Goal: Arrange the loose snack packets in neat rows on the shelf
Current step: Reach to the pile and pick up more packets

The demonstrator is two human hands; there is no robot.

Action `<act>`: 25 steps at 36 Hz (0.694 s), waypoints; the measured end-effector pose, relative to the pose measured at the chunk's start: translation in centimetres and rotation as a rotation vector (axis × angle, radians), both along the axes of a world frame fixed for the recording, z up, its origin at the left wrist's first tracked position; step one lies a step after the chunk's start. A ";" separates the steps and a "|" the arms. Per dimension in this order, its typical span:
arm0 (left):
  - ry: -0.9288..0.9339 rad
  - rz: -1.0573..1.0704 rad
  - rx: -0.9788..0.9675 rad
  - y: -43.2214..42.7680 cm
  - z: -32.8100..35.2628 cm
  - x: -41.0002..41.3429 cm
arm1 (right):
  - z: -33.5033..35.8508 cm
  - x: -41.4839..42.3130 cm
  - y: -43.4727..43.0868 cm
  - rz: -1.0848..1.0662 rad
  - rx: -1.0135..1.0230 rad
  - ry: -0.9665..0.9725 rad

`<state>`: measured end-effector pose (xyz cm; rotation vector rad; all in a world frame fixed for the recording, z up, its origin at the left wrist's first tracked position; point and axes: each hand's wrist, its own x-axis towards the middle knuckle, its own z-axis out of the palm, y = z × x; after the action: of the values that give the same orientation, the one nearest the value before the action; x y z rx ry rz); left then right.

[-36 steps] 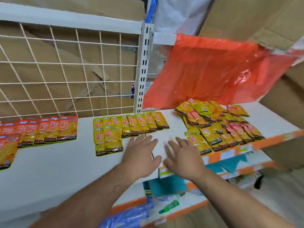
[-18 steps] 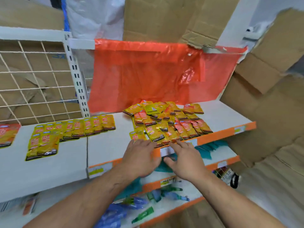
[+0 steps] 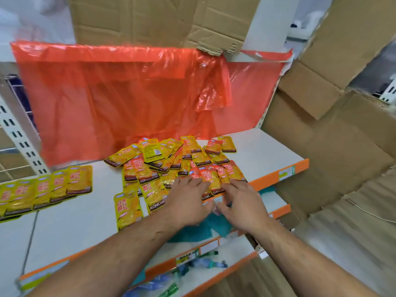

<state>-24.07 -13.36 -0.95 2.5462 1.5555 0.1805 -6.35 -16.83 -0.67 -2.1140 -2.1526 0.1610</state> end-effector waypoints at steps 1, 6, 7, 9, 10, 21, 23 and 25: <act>0.002 -0.012 -0.001 0.9 0.0 0.7 | 0.0 0.6 0.6 -0.010 -0.007 -0.004; 0.017 -0.076 0.038 5.0 -0.7 4.1 | 0.0 3.1 4.2 -0.049 -0.043 -0.016; 0.017 -0.076 0.054 5.6 -0.9 4.5 | 0.0 3.4 4.7 -0.057 -0.043 -0.011; 0.014 -0.064 0.069 6.4 -1.1 5.2 | -0.1 4.0 5.8 -0.078 -0.041 0.002; 0.012 -0.050 0.067 6.8 -1.4 5.7 | -0.3 4.4 6.4 -0.090 -0.047 0.012; 0.090 0.089 0.111 8.8 -1.9 11.1 | -1.2 8.6 12.8 -0.109 -0.131 0.059; 0.121 0.114 0.102 8.8 -1.8 12.3 | -1.0 9.6 13.6 -0.107 -0.157 0.029; 0.141 0.174 0.046 8.9 -1.7 13.6 | -0.6 10.4 14.3 -0.107 -0.188 0.021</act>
<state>-10.49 -4.45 -2.60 2.5051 1.8465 0.0572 4.09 -2.54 -1.28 -2.3098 -2.0812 0.3874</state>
